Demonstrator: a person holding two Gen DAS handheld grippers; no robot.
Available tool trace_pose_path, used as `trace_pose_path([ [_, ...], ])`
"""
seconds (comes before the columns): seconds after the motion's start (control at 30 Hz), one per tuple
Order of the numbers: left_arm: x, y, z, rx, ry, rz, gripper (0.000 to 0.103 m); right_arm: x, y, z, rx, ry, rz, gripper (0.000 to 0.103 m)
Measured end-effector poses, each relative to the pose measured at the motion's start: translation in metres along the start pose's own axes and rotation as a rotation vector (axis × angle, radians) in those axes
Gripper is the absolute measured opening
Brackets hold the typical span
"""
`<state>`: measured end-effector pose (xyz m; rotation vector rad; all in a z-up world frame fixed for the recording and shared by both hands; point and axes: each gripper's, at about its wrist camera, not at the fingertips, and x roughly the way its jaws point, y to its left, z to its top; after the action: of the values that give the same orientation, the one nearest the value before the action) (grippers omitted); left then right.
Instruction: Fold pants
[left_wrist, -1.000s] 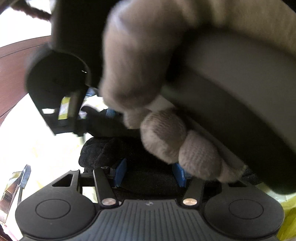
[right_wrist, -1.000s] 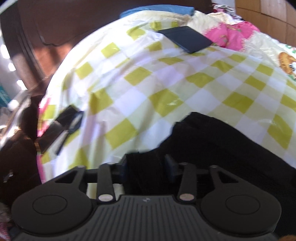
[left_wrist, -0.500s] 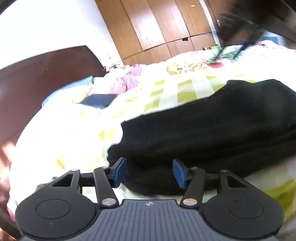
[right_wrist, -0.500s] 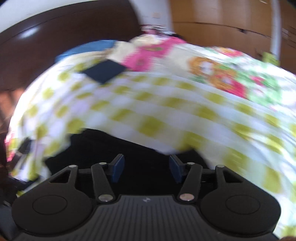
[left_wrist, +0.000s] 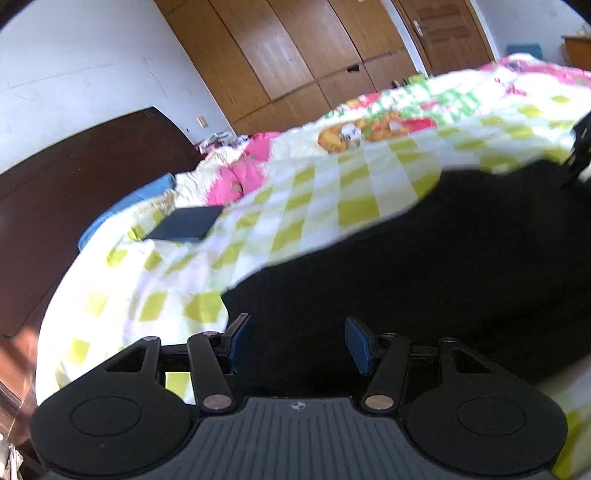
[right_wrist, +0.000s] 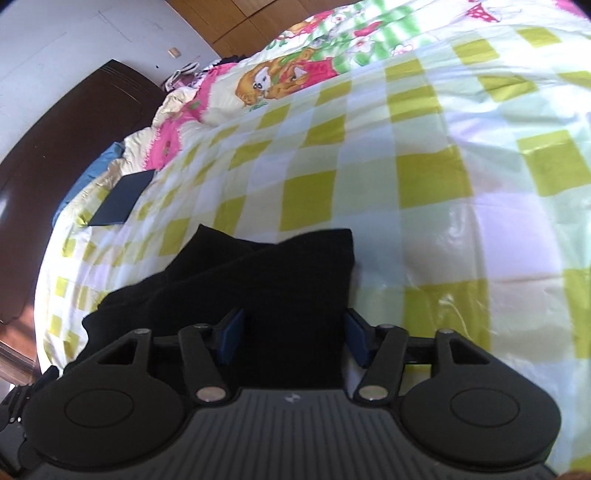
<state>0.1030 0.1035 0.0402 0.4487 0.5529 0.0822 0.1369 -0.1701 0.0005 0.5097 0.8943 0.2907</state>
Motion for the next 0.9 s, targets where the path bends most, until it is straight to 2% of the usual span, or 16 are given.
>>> trace_pose_path([
  [0.13, -0.014, -0.016, 0.027, 0.027, -0.059, -0.002, 0.069, 0.012, -0.012, 0.005, 0.045, 0.012, 0.065, 0.064],
  [0.2, -0.008, -0.031, 0.036, 0.02, -0.068, -0.083, 0.071, 0.019, -0.018, 0.01, 0.075, 0.03, 0.096, 0.059],
  [0.27, 0.002, -0.056, 0.039, 0.048, -0.06, -0.152, 0.071, 0.022, -0.024, 0.012, 0.114, 0.033, 0.118, 0.037],
  [0.37, 0.018, -0.101, 0.033, 0.175, -0.015, -0.205, 0.071, 0.009, -0.041, 0.012, 0.196, 0.024, 0.202, 0.02],
  [0.4, 0.02, -0.113, 0.027, 0.224, 0.002, -0.212, 0.071, 0.002, -0.047, 0.011, 0.214, 0.023, 0.226, 0.019],
  [0.47, 0.016, -0.126, 0.021, 0.268, -0.007, -0.215, 0.069, -0.011, -0.054, 0.007, 0.197, 0.016, 0.21, 0.017],
  [0.6, 0.006, -0.136, 0.024, 0.291, -0.012, -0.26, 0.069, -0.018, -0.072, -0.001, 0.223, 0.019, 0.188, 0.017],
  [0.73, 0.002, -0.139, 0.029, 0.268, -0.005, -0.312, 0.069, -0.03, -0.082, -0.001, 0.221, 0.004, 0.152, 0.016],
  [0.9, -0.002, -0.158, 0.036, 0.315, -0.046, -0.353, 0.069, -0.059, -0.101, 0.004, 0.211, -0.031, 0.026, 0.019],
])
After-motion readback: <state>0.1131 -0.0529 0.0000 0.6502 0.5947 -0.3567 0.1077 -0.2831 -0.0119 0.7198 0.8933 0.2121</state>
